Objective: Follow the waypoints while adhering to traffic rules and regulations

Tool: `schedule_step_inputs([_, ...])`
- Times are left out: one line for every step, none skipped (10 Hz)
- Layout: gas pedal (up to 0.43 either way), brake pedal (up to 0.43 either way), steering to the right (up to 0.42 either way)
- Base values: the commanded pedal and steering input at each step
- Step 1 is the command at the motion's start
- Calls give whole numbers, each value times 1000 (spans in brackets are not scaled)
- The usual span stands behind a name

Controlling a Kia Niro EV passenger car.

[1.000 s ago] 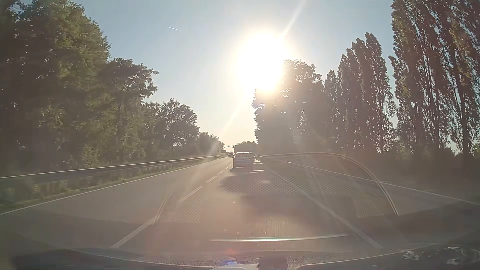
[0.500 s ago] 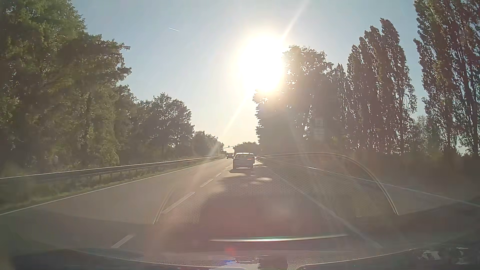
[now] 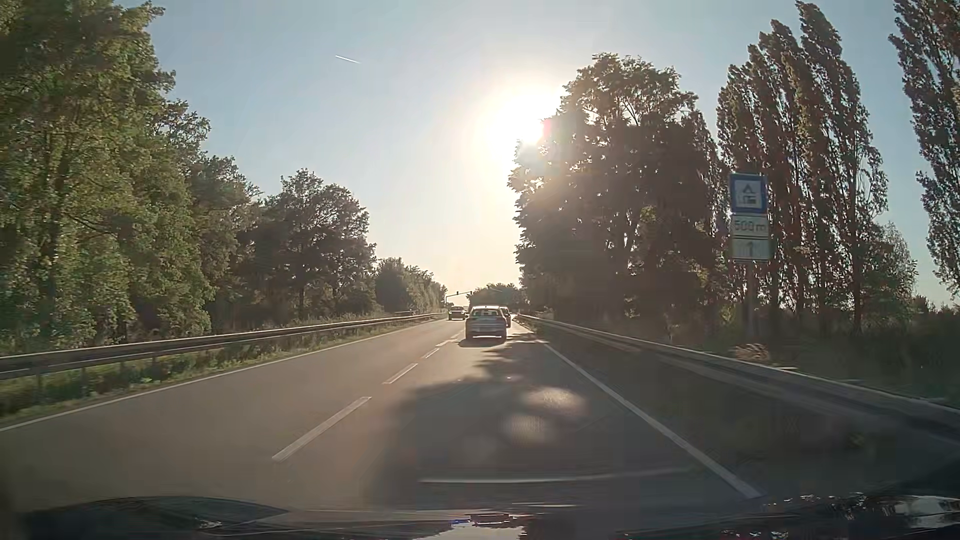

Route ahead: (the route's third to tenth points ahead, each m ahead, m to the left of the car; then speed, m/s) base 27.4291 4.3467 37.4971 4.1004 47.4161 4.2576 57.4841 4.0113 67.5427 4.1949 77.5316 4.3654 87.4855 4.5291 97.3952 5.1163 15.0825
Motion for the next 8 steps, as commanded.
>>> schedule_step_inputs([98,0,-1])
schedule_step_inputs([98,0,-1])
schedule_step_inputs([98,0,-1])
schedule_step_inputs([98,0,-1])
schedule_step_inputs([98,0,-1])
schedule_step_inputs([118,0,0])
schedule_step_inputs([138,0,0])
schedule_step_inputs([150,0,0])
